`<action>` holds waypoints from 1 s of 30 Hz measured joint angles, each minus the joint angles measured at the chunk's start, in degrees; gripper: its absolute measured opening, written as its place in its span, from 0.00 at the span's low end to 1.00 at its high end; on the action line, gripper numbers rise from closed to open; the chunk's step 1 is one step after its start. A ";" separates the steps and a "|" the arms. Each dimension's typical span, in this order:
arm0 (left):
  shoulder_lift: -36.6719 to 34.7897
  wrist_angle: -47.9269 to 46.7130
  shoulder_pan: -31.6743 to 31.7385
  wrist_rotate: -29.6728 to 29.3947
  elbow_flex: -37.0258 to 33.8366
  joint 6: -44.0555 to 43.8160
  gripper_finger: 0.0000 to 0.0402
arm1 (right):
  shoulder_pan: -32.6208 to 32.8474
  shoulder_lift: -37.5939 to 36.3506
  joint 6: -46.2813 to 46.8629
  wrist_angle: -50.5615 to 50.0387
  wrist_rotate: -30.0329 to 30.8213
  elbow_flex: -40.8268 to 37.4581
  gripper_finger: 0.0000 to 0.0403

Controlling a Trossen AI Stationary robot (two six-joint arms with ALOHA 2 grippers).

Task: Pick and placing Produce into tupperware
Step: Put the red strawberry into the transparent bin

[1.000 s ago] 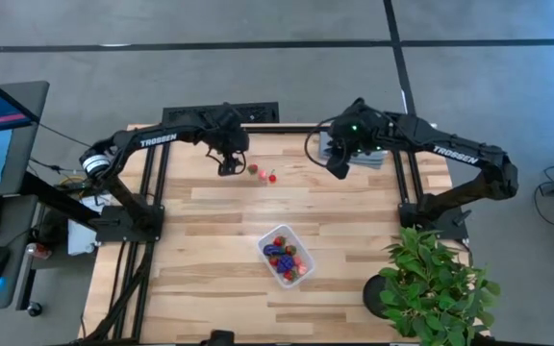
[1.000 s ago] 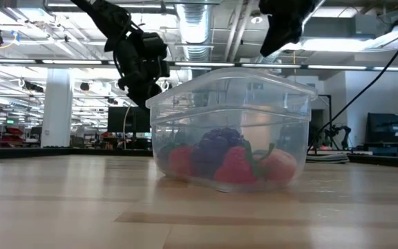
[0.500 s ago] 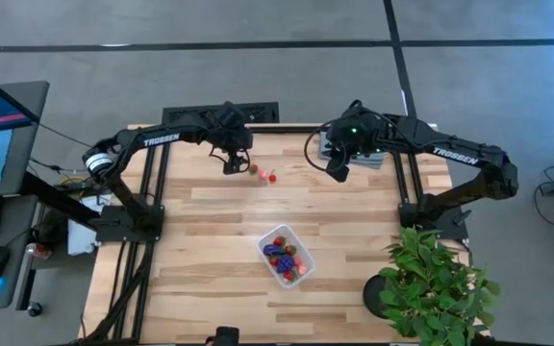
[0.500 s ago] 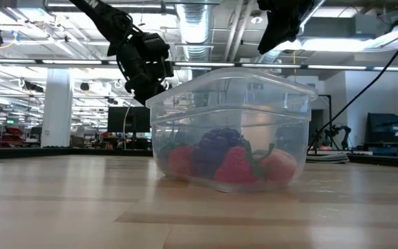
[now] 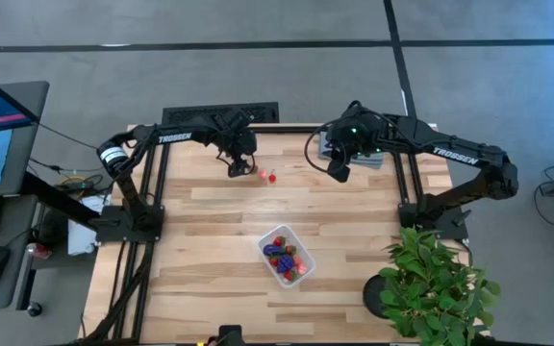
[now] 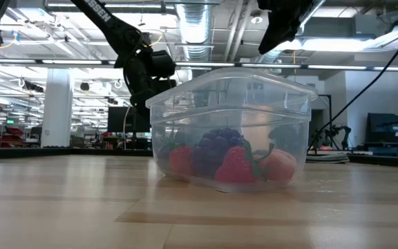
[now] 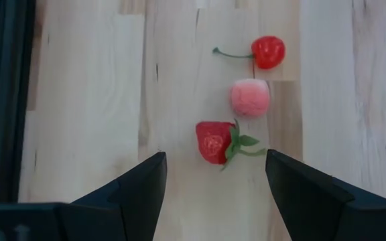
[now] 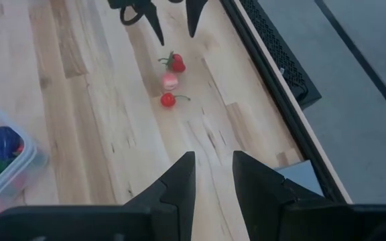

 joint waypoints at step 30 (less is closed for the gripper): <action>0.21 0.36 -0.57 0.14 0.01 1.35 0.61 | 0.00 0.00 -0.08 1.98 -0.02 0.00 0.30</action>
